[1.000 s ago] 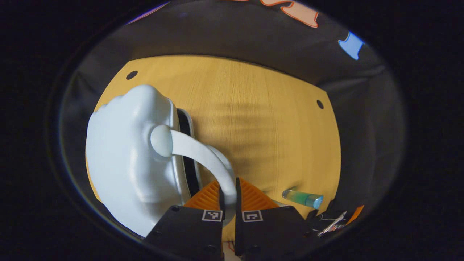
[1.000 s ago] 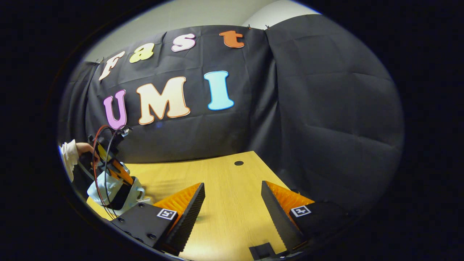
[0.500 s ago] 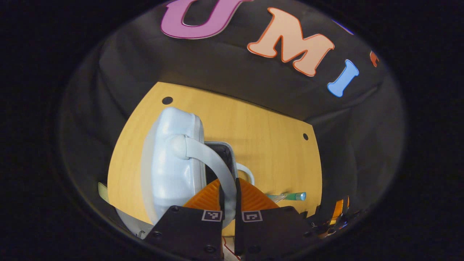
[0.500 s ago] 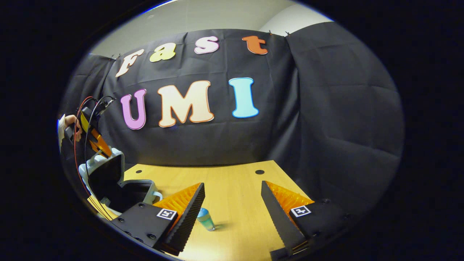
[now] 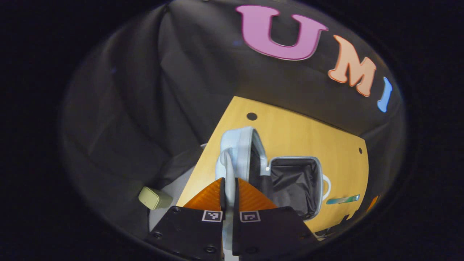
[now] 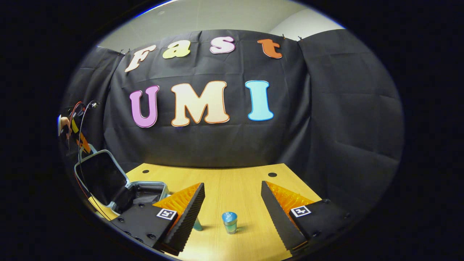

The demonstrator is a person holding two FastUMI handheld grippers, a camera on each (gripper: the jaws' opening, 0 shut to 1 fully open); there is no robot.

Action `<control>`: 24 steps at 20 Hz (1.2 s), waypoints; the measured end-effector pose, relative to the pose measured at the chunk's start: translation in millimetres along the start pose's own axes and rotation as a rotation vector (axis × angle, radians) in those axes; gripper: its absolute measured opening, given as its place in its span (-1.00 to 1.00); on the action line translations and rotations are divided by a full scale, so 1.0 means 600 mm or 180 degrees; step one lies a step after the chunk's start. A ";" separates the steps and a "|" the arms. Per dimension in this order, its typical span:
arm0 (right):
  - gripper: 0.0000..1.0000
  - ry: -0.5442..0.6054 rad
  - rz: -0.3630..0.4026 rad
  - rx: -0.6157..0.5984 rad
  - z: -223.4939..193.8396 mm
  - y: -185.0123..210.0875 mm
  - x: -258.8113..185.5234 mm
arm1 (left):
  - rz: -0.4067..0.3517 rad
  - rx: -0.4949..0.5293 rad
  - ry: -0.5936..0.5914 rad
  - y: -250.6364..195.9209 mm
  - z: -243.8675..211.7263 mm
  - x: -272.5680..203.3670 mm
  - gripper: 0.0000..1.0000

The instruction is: First open the suitcase, pack the skin care products into it, and then close the suitcase.

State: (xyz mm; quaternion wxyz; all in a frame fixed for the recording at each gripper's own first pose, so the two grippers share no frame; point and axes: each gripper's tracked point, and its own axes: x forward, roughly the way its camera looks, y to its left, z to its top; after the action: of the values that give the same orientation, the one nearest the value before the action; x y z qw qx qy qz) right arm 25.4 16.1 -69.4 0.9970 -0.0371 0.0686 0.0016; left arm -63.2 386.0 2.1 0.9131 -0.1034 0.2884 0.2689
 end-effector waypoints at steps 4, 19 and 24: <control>0.95 0.0002 -0.0011 -0.0033 0.012 0.038 0.009 | 0.0108 -0.0321 0.0151 0.107 -0.053 0.065 -0.95; 0.96 0.0012 -0.0040 -0.0190 0.017 0.144 0.007 | 0.0033 -0.0186 0.0477 0.219 -0.179 0.202 -0.26; 0.96 0.0035 -0.0027 -0.0160 0.008 0.124 -0.002 | 0.0270 0.0431 -0.0194 0.167 -0.105 0.118 0.93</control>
State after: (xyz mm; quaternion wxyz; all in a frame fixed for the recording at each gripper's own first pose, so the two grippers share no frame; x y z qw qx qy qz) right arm 24.4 90.8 -69.8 0.9953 -0.0625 0.0738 -0.0011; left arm -99.4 478.5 -93.6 0.9142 -0.0209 0.2821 0.2903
